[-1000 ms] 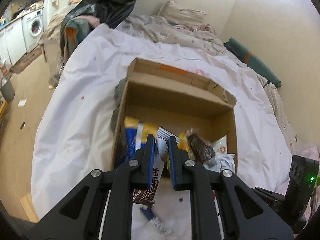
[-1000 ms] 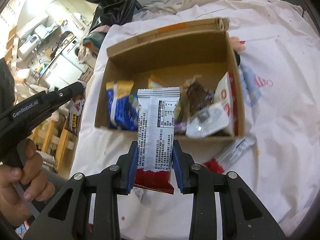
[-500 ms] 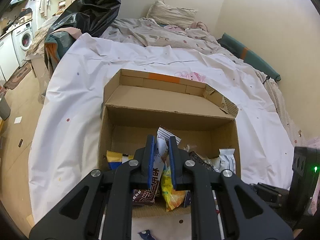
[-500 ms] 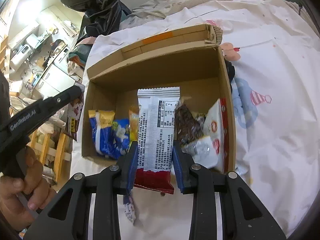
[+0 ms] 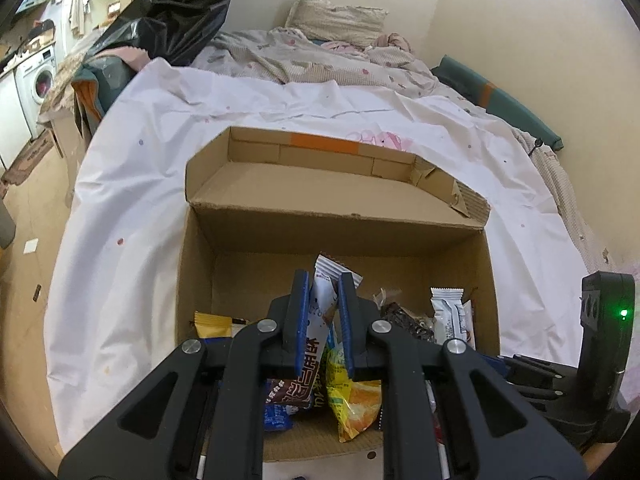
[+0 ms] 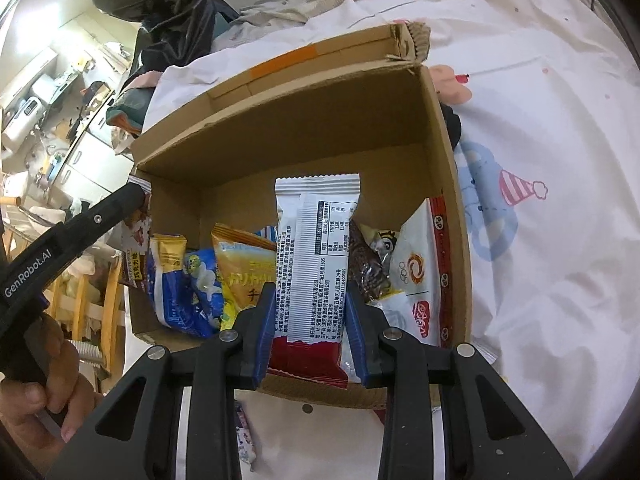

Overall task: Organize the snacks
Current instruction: 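Carry the chocolate bar and white bar into the box and open both tools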

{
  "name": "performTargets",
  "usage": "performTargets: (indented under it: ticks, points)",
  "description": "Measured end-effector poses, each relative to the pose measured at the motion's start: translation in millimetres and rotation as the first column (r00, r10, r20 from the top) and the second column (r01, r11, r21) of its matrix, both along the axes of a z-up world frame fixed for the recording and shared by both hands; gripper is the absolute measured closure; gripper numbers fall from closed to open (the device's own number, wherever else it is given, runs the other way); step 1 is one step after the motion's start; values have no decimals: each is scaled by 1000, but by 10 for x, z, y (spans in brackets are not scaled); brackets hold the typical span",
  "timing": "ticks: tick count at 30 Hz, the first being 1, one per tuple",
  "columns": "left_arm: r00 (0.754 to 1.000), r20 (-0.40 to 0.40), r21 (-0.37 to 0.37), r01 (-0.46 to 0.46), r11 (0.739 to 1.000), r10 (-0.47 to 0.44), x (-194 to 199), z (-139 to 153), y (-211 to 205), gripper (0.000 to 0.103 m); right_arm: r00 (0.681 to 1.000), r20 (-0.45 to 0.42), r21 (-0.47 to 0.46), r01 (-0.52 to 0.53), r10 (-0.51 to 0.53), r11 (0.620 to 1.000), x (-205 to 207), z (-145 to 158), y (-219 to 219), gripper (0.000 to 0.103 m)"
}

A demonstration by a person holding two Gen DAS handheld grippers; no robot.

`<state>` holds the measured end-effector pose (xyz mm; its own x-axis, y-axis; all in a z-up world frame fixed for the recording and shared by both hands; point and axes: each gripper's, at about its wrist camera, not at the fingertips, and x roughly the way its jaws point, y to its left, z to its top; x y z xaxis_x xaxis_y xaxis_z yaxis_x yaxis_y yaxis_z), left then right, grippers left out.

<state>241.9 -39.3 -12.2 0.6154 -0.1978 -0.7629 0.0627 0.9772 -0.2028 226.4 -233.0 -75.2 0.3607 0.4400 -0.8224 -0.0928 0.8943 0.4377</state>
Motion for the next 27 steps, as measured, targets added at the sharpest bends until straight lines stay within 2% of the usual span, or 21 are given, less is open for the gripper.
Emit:
performTargets:
  ticks: [12, 14, 18, 19, 20, 21, 22, 23, 27]
  points:
    - [1000, -13, 20, 0, 1000, 1, -34, -63, -73, 86, 1000, -6, 5, -4, 4, 1000, 28, -4, 23, 67]
    - [1000, -18, 16, 3, 1000, -2, -40, -70, -77, 71, 1000, -6, 5, -4, 4, 1000, 30, -5, 21, 66]
    - [1000, -3, 20, 1, 1000, 0, -86, -54, -77, 49, 1000, -3, 13, 0, 0, 1000, 30, -3, 19, 66]
    - [1000, -1, 21, 3, 1000, -3, -95, -48, -75, 40, 1000, -3, 15, 0, 1, 1000, 29, -2, 20, 66]
    - [1000, 2, 19, 4, 1000, -4, -106, -38, -74, 30, 1000, -3, 17, 0, 0, 1000, 29, 0, 22, 64]
    - [1000, 5, 19, 3, 1000, -3, -111, -28, -69, 26, 1000, -1, 20, 0, 0, 1000, 26, 5, 22, 62]
    - [1000, 6, 20, -1, 1000, 0, -115, -20, -68, 19, 1000, 4, 18, 2, -2, 1000, 23, 16, 21, 55]
    - [1000, 7, 24, -7, 1000, 6, -119, -14, -60, 17, 1000, 15, 14, 9, -9, 1000, 12, 33, 15, 47]
    - [999, 16, 32, -33, 999, 32, -132, 1, -15, 17, 998, 54, 21, 33, -34, 999, -4, 114, -26, 32]
